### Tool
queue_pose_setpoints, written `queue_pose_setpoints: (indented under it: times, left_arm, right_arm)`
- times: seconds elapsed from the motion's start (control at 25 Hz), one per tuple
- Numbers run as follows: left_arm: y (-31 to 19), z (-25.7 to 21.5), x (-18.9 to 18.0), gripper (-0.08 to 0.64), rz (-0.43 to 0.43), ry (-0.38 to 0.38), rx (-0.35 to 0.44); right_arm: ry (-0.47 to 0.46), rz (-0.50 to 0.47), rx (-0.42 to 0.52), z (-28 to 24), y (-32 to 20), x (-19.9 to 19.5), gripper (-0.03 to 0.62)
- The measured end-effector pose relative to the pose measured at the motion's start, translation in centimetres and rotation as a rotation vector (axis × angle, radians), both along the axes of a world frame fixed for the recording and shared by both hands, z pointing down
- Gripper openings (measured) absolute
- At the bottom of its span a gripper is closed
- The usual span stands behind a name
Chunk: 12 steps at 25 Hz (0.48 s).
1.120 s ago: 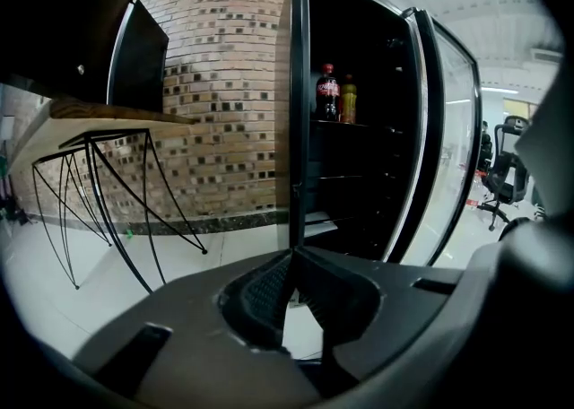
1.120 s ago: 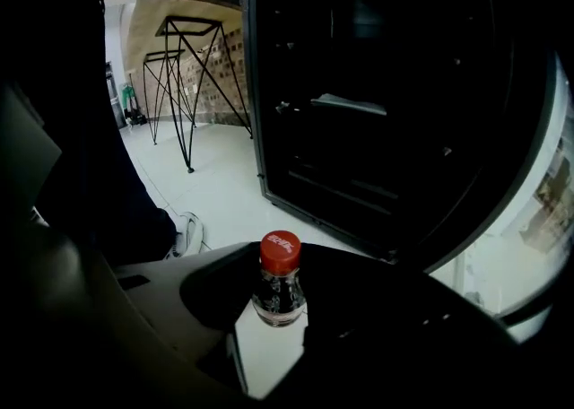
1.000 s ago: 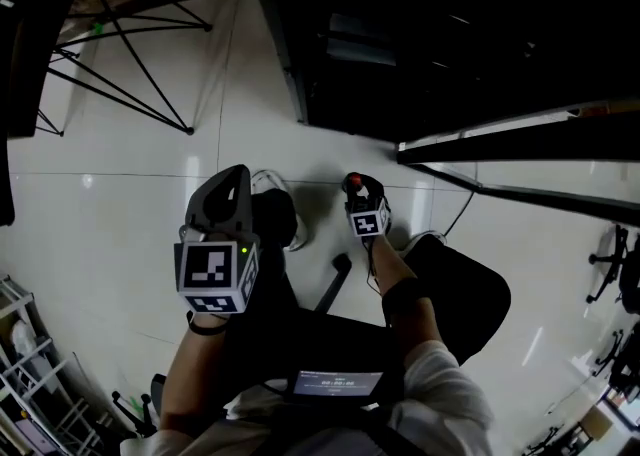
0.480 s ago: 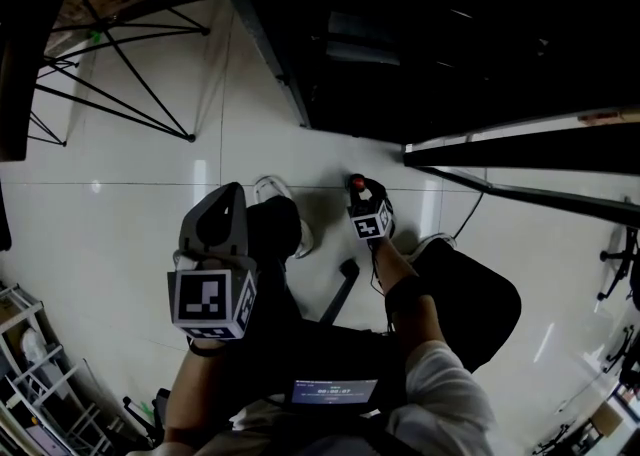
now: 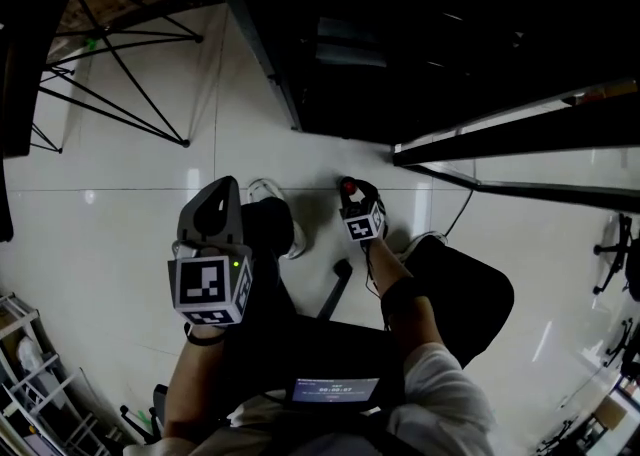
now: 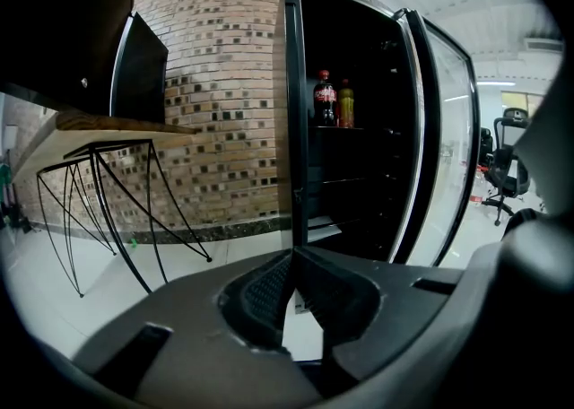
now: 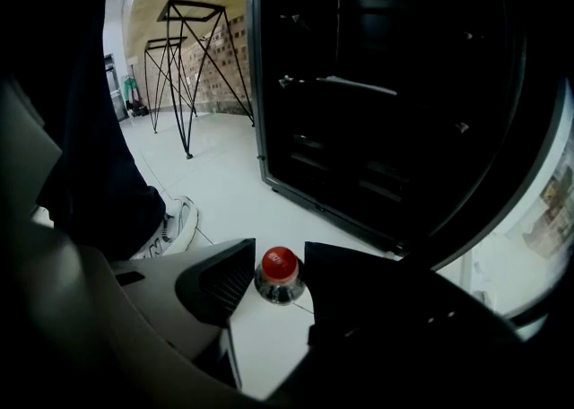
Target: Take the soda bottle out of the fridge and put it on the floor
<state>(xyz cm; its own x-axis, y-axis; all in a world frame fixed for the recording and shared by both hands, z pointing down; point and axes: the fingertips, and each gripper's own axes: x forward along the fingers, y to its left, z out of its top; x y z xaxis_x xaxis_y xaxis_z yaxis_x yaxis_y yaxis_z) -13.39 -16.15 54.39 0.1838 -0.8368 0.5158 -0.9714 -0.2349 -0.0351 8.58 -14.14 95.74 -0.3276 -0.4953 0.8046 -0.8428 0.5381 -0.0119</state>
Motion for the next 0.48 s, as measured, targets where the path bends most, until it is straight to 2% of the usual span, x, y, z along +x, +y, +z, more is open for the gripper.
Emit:
queue_pose_setpoints:
  times: [0.12,0.2,0.36,0.48]
  left_arm:
    - [0.1,0.3,0.2,0.000,0.003,-0.001,0.005]
    - [0.1,0.3,0.4,0.000,0.006,-0.007,0.010]
    - [1.2,-0.1,0.5,0.000,0.008,-0.004,0.007]
    - [1.5,-0.5,0.4,0.000,0.006,-0.005,0.009]
  right_arm:
    - [-0.037,0.022,0.022,-3.9,-0.4,0.6,0.204]
    - [-0.088,0.031,0.011,-6.7,-0.4,0.8,0.176]
    - [-0.150,0.046,0.026,-12.5,1.2,1.3,0.059]
    - [-0.198,0.074,0.056,-18.1,1.4,1.6,0.021]
